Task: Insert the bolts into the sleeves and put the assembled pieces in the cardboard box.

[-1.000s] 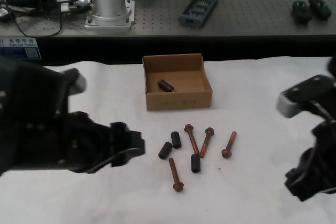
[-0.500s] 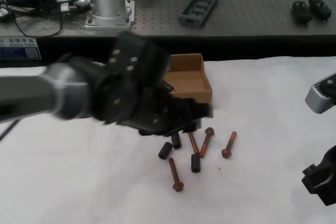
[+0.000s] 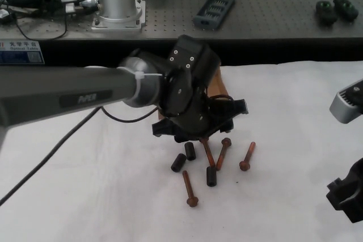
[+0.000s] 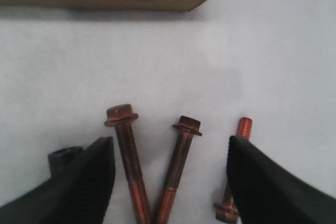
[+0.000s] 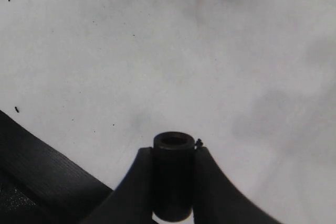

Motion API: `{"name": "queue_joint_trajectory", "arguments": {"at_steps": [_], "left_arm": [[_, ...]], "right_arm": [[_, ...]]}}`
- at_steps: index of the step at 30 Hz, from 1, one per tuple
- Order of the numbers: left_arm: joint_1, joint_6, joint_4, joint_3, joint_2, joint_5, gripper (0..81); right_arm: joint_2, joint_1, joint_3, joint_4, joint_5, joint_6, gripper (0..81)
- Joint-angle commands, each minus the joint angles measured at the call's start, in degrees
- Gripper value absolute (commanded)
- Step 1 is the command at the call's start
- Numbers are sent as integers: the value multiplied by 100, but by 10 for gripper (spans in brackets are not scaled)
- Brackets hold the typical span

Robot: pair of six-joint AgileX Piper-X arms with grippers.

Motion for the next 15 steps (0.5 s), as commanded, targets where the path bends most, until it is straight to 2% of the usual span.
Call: {"name": "queue_joint_trajectory", "arguments": {"at_steps": [1, 7, 15], "left_arm": [[-17, -123, 40, -86, 15, -91, 451], [-41, -302, 356, -86, 82, -173, 401], [-41, -313, 377, -86, 93, -432, 401]], "right_arm": [[-46, -26, -3, 0, -36, -51, 29], [-46, -26, -3, -13, -36, -51, 29], [-46, -26, -3, -13, -36, -51, 29]]}}
